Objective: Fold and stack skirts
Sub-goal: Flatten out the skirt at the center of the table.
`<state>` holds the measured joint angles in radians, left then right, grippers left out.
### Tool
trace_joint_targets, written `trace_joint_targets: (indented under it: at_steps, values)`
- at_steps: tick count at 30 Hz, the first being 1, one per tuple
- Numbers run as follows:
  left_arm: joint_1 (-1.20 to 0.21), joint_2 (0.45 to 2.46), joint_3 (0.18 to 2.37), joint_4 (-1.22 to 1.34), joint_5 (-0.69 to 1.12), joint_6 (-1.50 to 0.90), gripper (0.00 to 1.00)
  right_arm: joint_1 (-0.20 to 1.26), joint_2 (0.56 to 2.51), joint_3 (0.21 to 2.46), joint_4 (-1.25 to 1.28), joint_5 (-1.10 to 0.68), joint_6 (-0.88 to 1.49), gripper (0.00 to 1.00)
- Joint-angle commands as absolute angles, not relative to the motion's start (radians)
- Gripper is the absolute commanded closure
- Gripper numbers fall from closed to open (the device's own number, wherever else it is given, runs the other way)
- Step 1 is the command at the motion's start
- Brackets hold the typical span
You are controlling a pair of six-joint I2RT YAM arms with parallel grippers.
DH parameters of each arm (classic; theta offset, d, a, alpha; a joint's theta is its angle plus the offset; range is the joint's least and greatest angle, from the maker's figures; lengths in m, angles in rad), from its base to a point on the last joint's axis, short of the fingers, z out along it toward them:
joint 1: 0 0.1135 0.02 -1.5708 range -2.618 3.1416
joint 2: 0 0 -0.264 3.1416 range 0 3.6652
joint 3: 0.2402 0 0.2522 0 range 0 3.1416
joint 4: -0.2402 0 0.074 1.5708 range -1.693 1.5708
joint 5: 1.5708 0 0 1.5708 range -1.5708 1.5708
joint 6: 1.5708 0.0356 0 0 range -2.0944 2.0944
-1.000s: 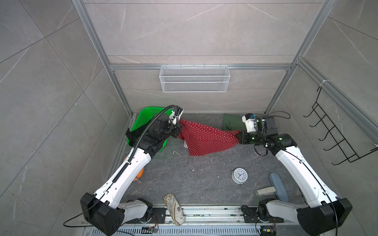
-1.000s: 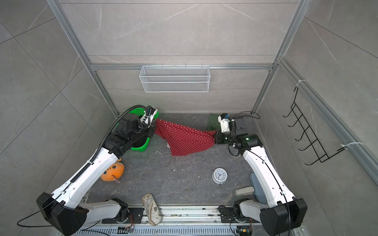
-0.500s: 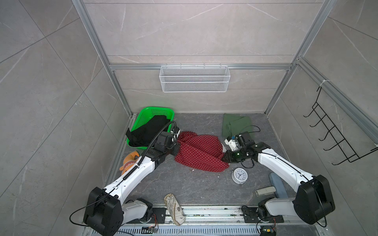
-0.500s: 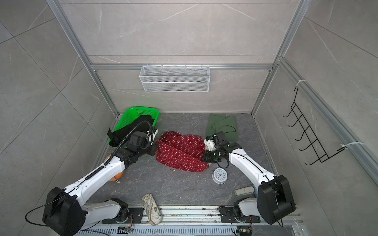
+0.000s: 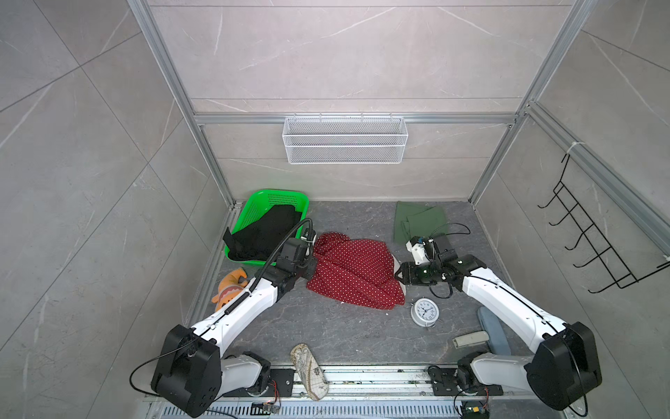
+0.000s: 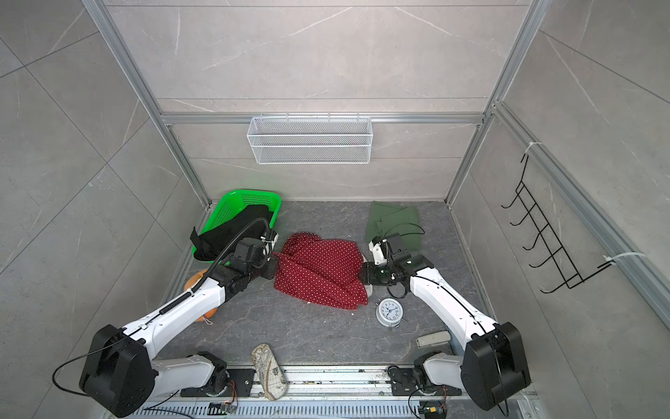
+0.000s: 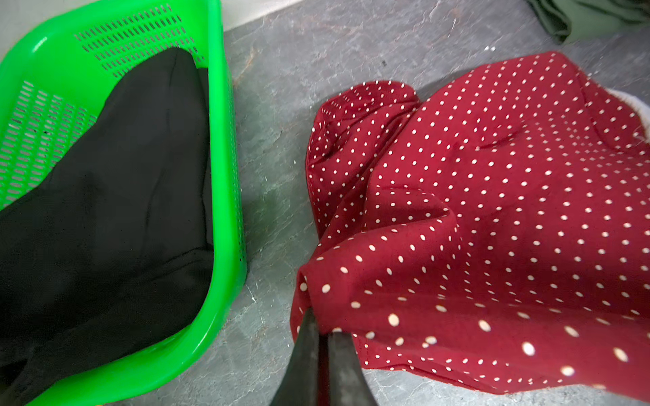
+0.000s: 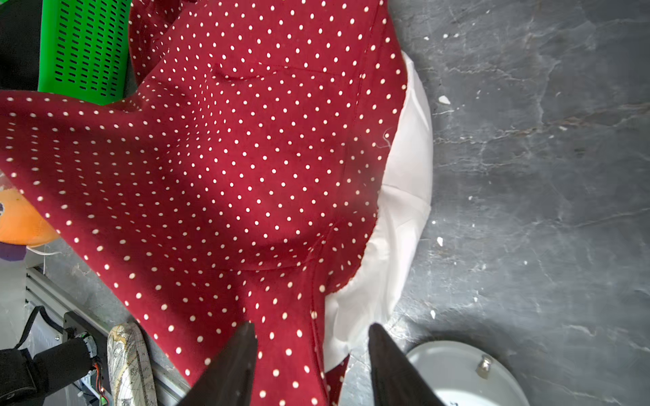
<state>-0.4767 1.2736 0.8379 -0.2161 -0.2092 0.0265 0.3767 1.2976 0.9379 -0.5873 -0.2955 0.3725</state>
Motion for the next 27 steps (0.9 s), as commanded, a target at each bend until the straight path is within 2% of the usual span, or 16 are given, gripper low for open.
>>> trace_joint_targets:
  at_steps: [1, 19, 21, 24, 27]
  values:
    - [-0.469, 1.284, 0.842, -0.187, -0.231, 0.003, 1.0, 0.377, 1.302, 0.891, -0.564, -0.345, 0.408, 0.5]
    - [-0.469, 1.313, 0.867, -0.187, -0.225, 0.007, 1.0, 0.378, 1.213, 0.675, -0.397, -0.62, 0.435, 0.52]
    - [-0.469, 1.319, 0.872, -0.187, -0.226, 0.007, 1.0, 0.378, 1.206, 0.677, -0.387, -0.64, 0.443, 0.6]
    - [-0.469, 1.325, 0.883, -0.187, -0.224, 0.011, 1.0, 0.377, 1.197, 0.701, -0.388, -0.674, 0.443, 0.85]
    - [-0.469, 1.322, 0.91, -0.189, -0.226, 0.033, 1.0, 0.378, 1.183, 0.764, -0.41, -0.688, 0.425, 0.95]
